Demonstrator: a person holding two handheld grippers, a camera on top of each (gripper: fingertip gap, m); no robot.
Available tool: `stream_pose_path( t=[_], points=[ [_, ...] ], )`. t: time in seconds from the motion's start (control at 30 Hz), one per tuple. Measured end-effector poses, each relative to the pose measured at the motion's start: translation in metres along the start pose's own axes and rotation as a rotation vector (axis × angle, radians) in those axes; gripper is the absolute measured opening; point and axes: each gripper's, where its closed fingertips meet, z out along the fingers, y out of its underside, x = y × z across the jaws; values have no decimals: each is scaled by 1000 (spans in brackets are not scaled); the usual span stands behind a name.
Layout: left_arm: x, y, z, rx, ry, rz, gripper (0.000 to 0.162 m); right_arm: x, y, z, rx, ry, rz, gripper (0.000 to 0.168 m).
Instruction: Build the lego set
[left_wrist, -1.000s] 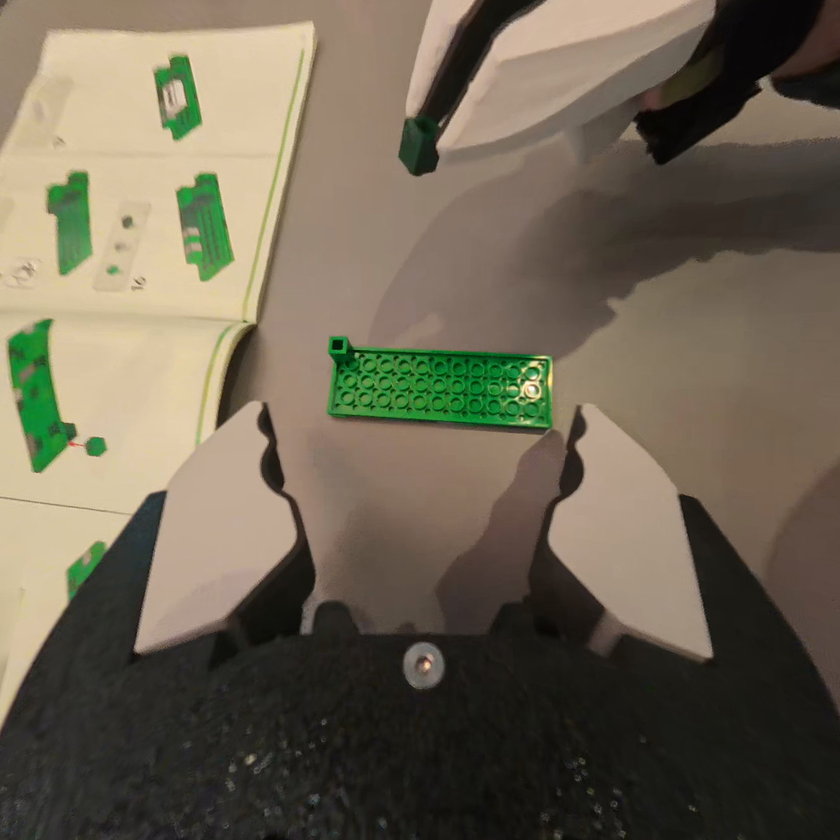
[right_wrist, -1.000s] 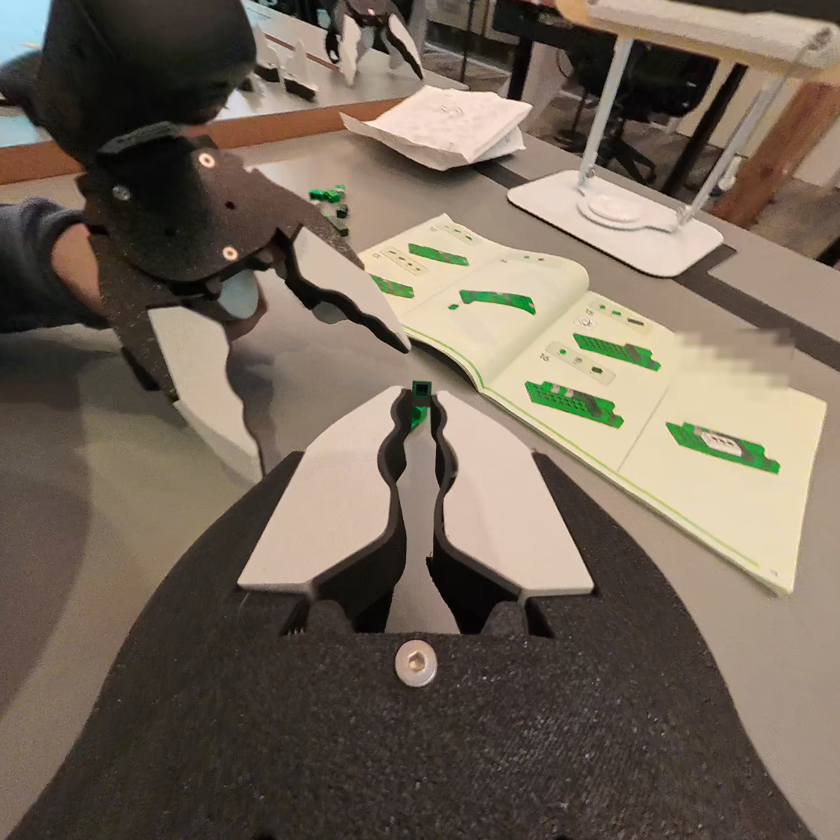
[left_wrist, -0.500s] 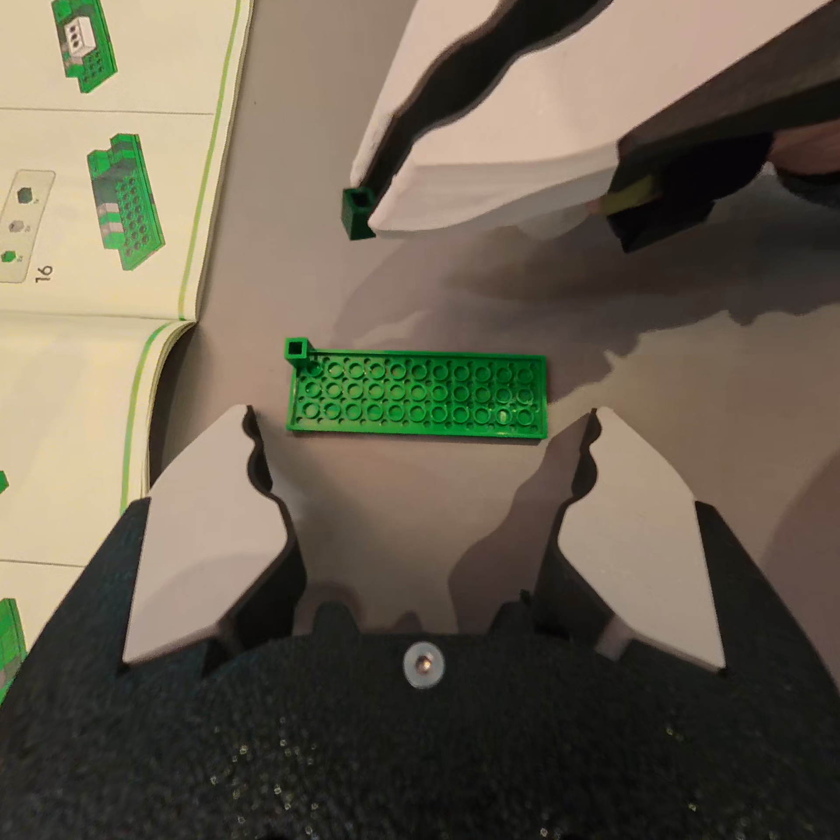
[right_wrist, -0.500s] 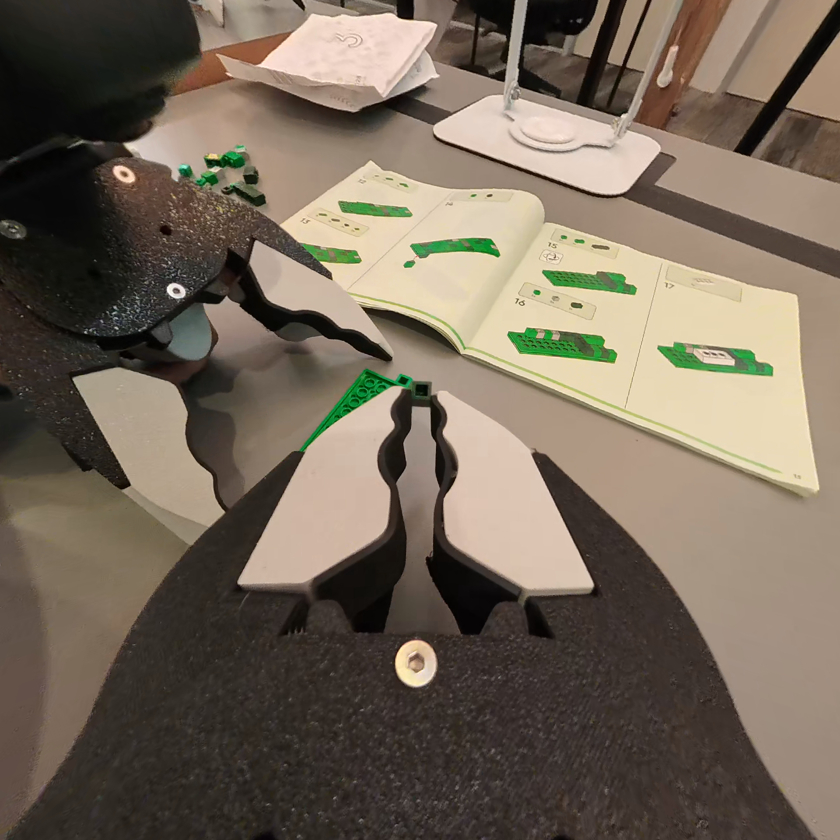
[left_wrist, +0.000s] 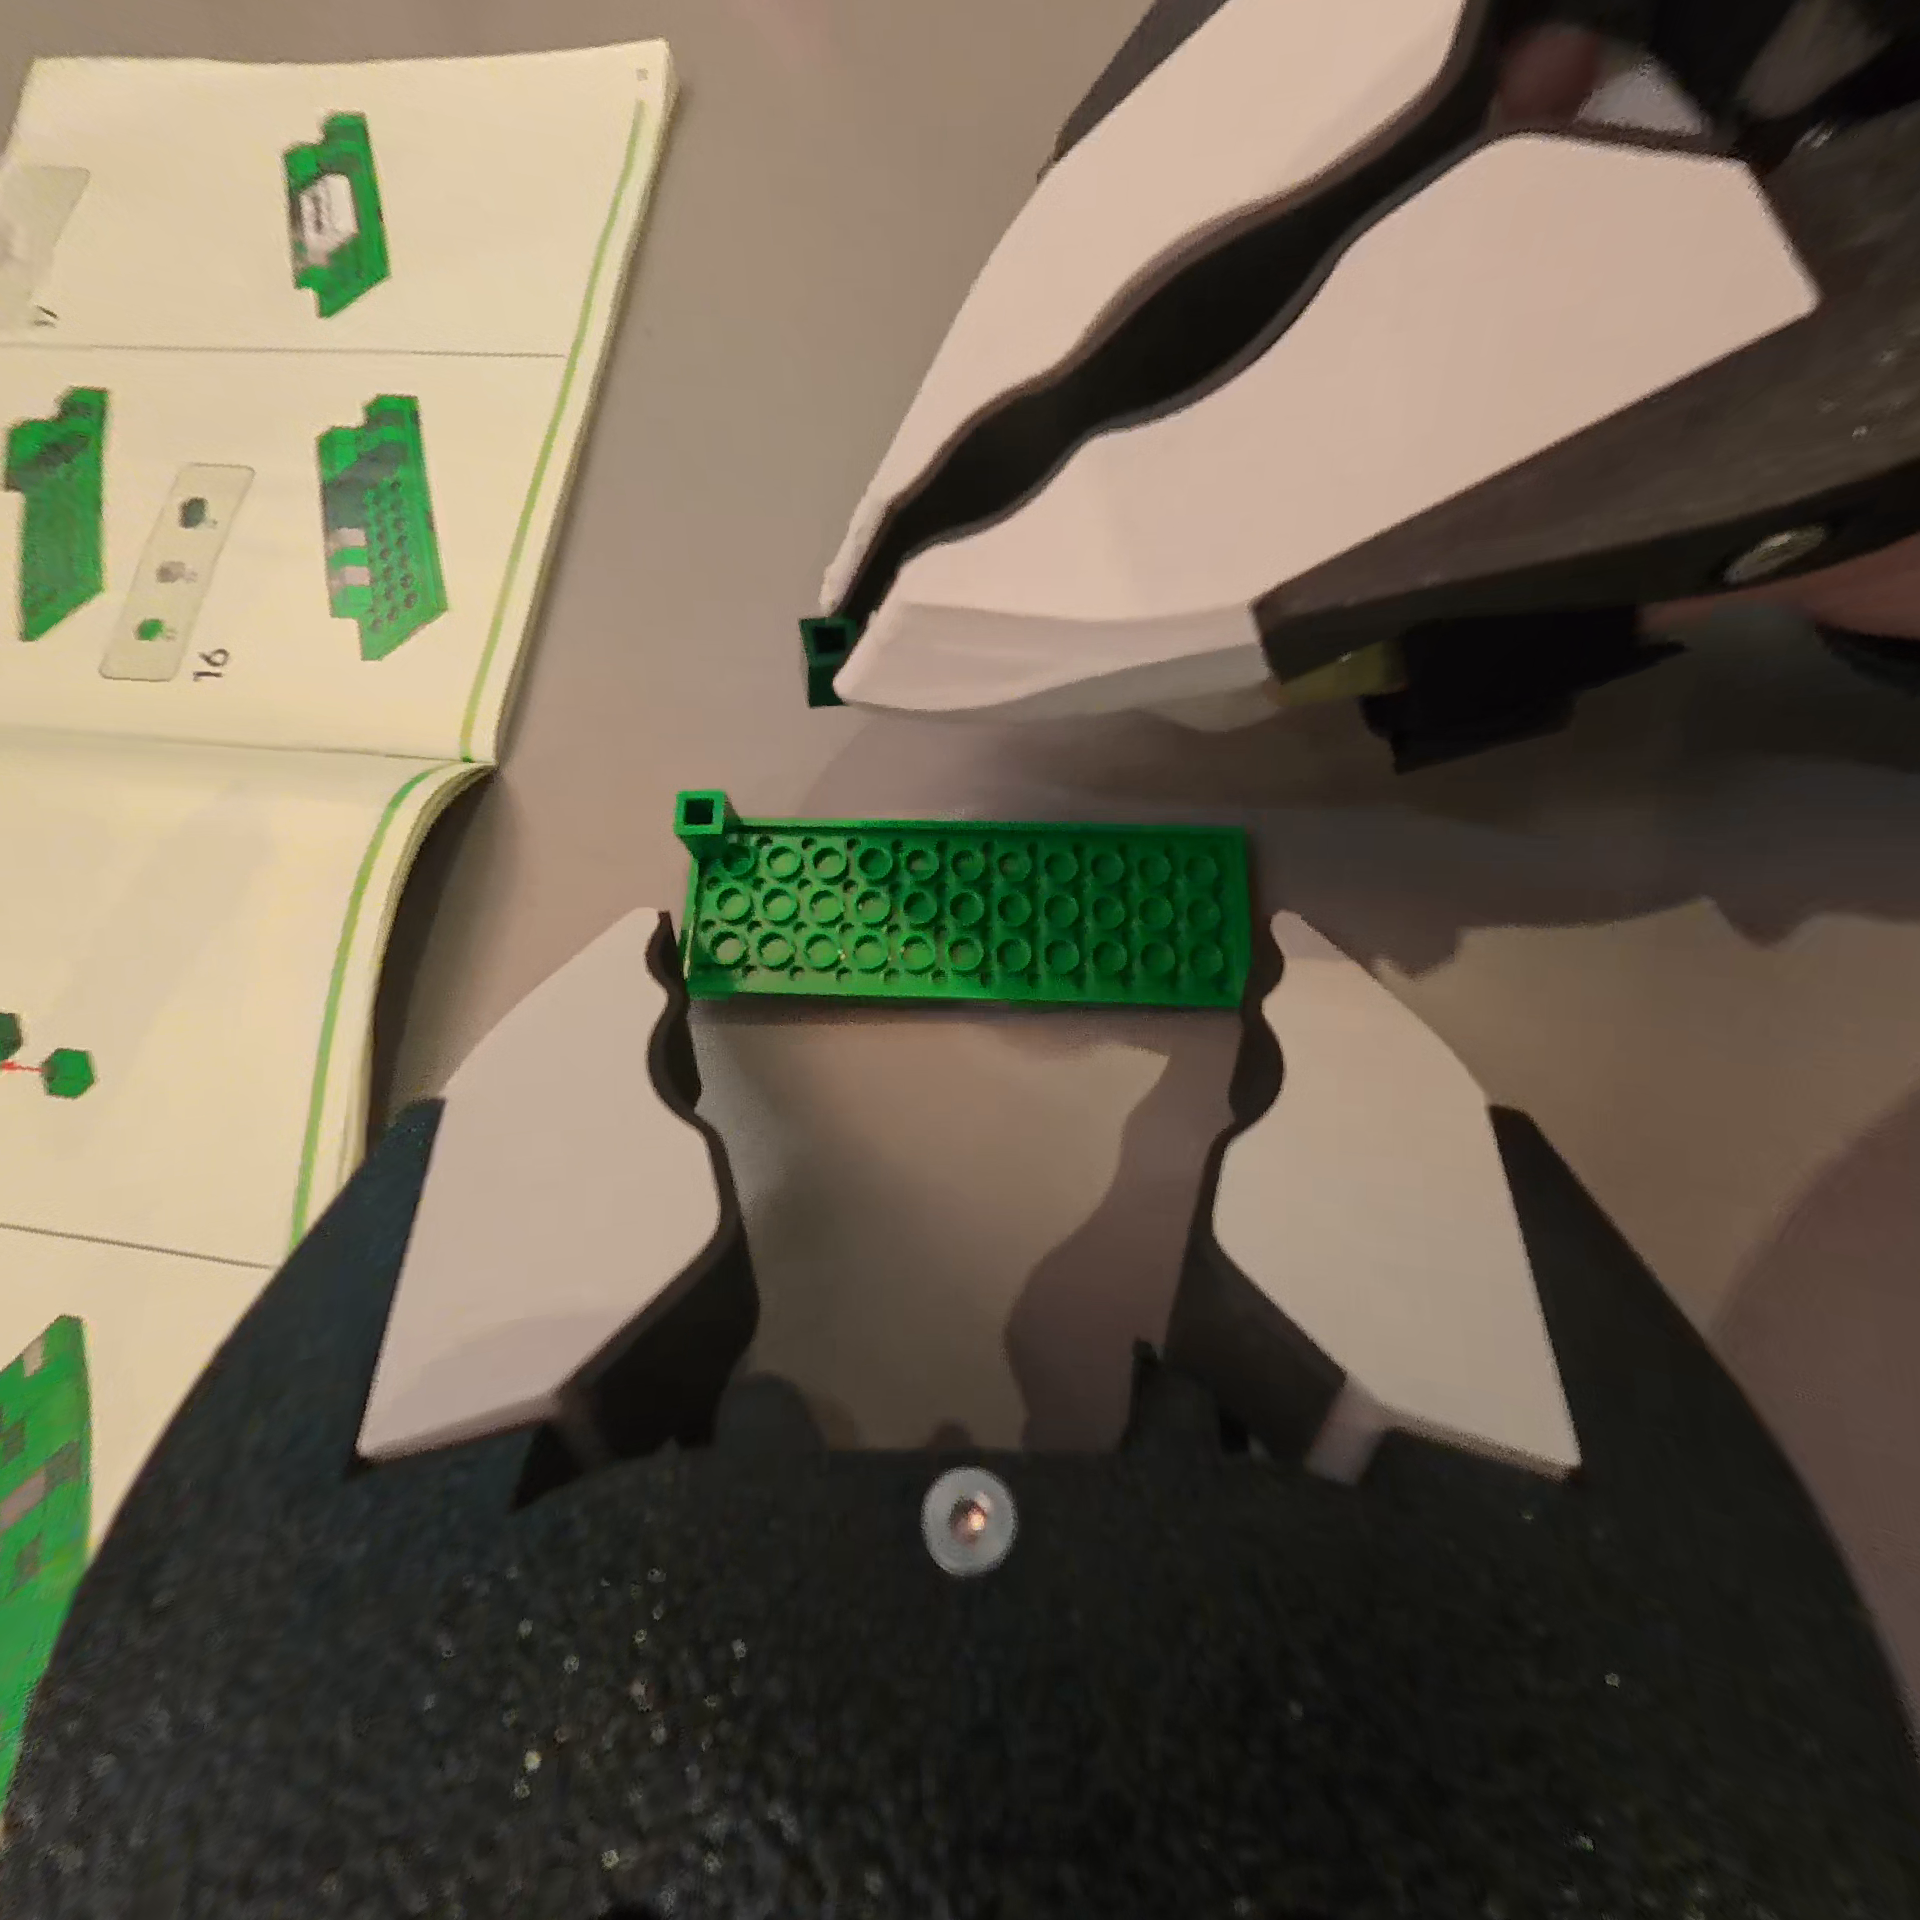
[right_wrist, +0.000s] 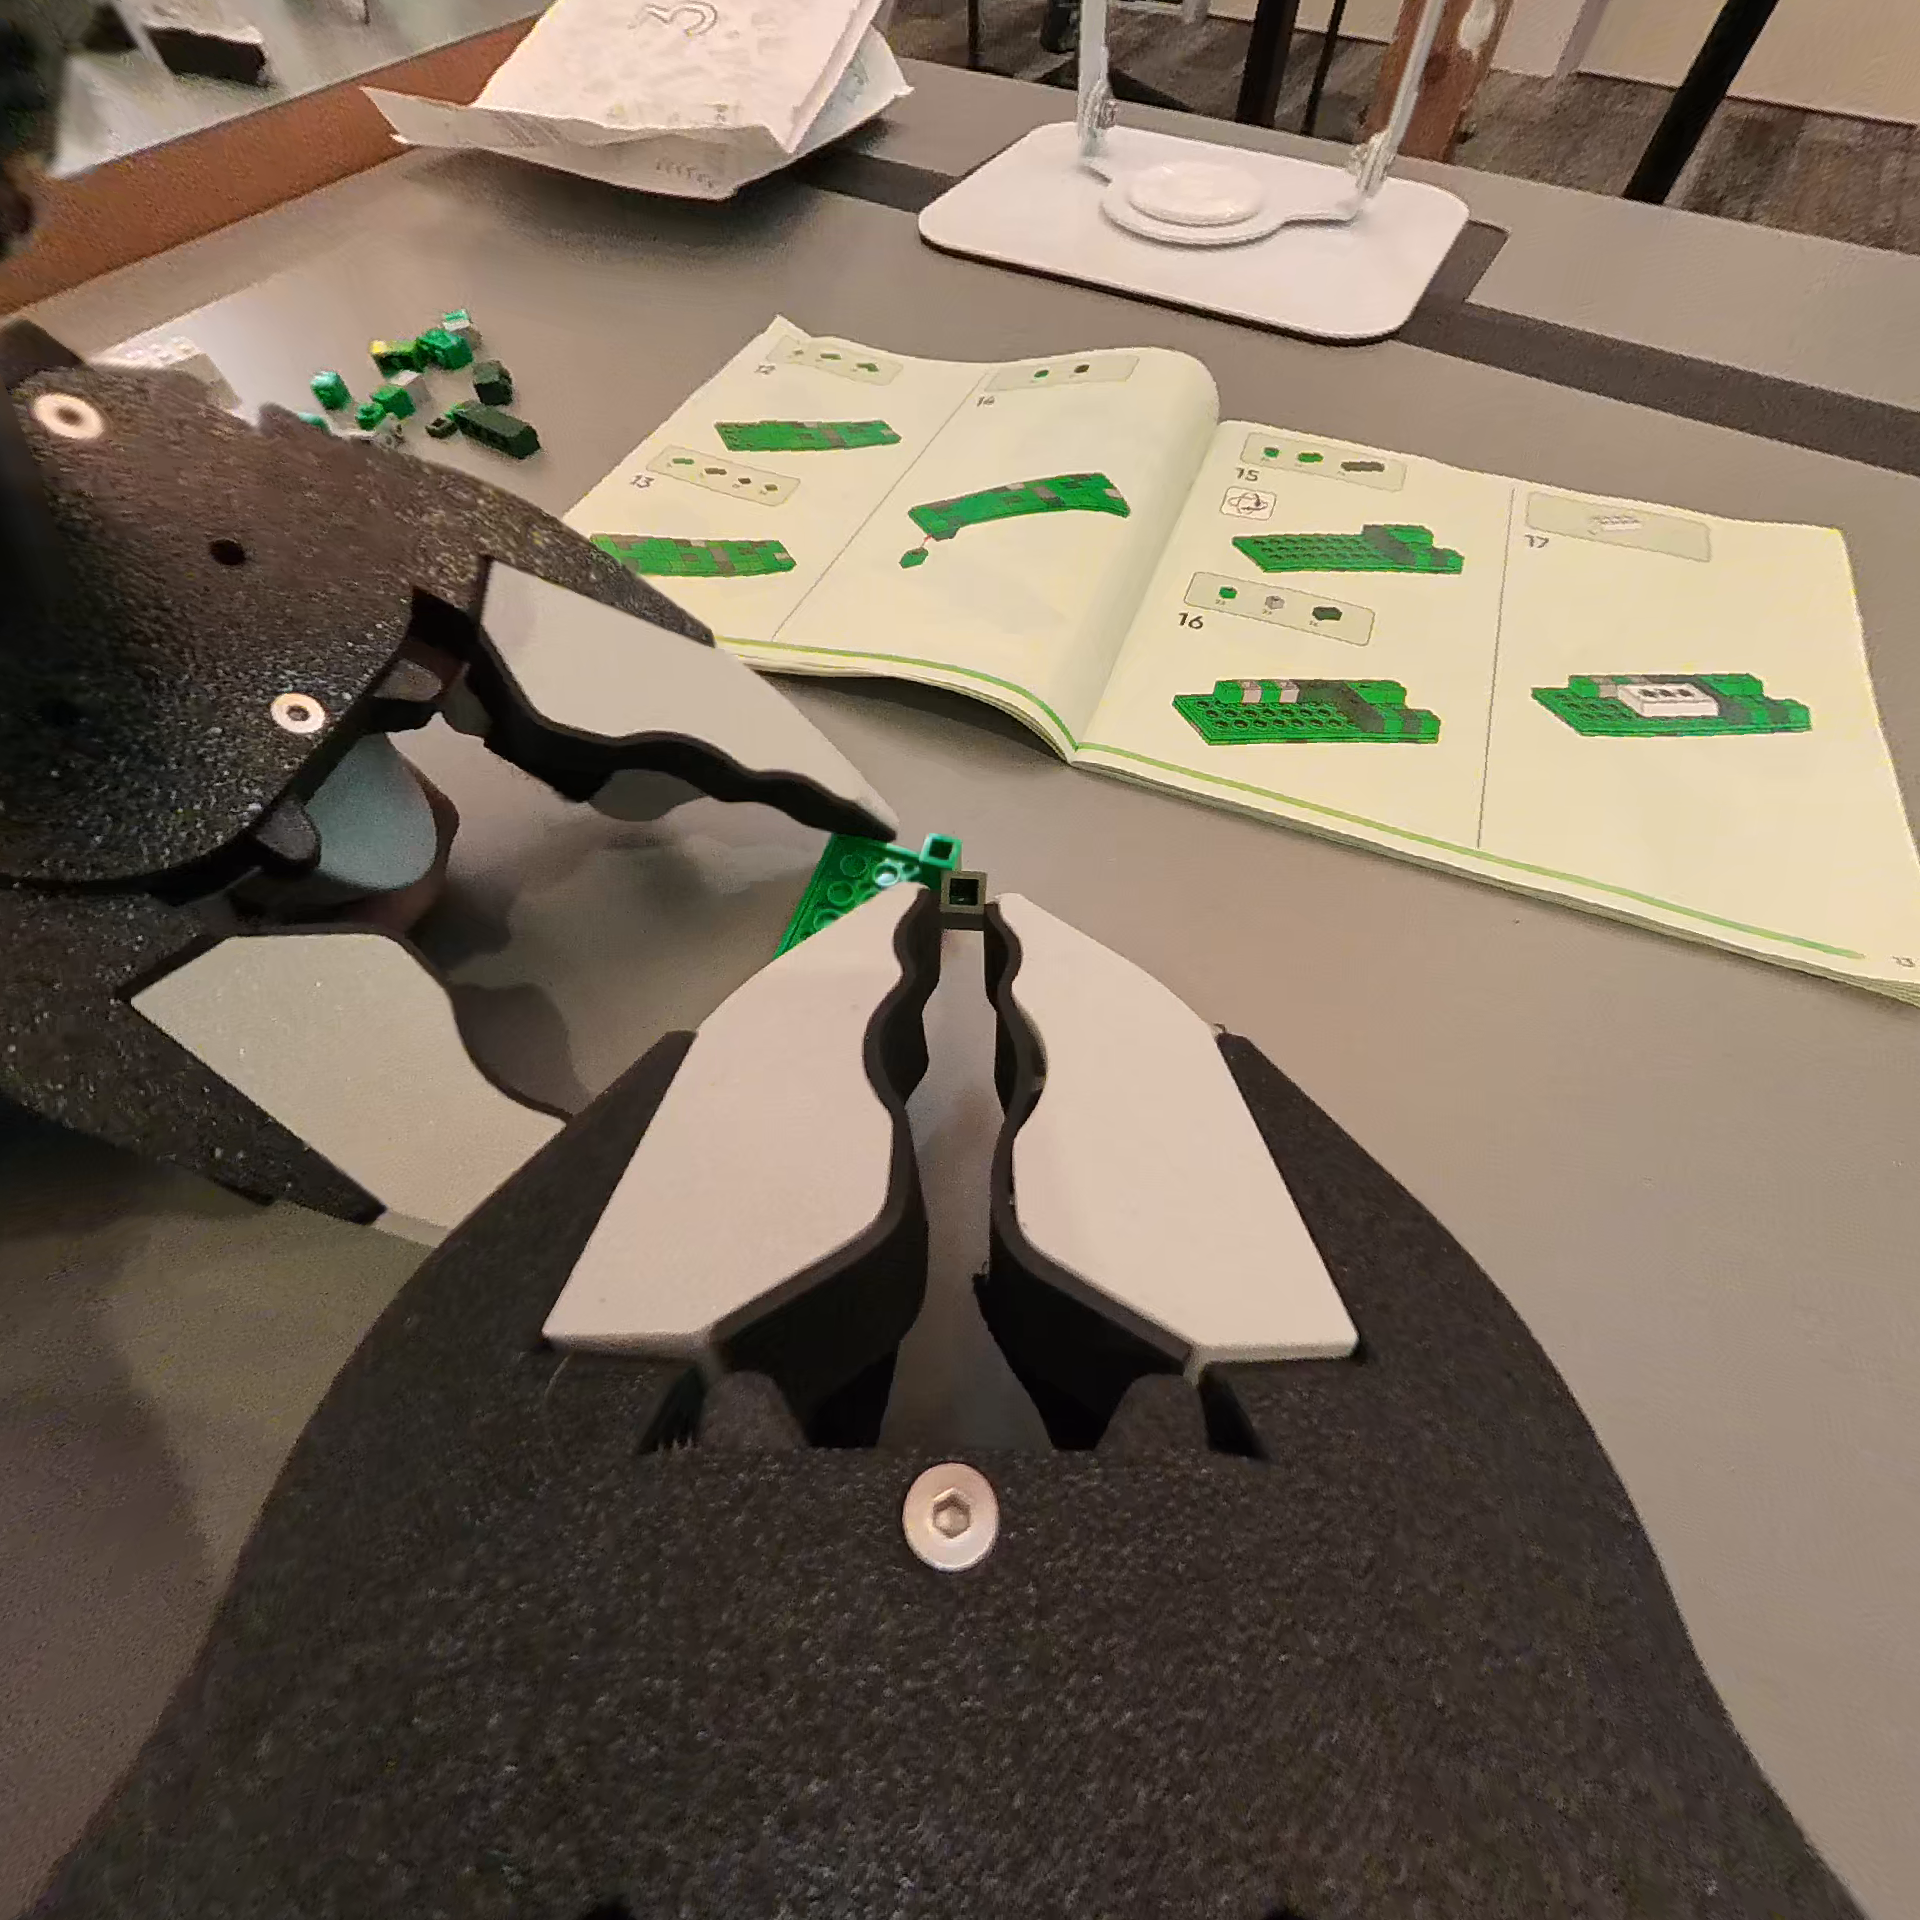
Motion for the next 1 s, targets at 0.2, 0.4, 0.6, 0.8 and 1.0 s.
stream_pose_path(
  t=[0.2,0.4,0.6,0.8,1.0],
  points=[
    [-7,-6,-3,40,-126,47,101,-8,-3,4,10,37,21,7],
    [-7,-8,-4,50,-157,61,101,-10,-5,9,0,45,44,7],
    [-8,-7,-3,47,-157,54,101,-10,-6,17,-27,57,33,7],
    [-8,-7,-3,43,-152,43,101,-8,-3,23,-58,67,40,7],
    [-7,-8,-3,48,-157,55,101,-7,0,27,-78,46,82,7]
  ],
)
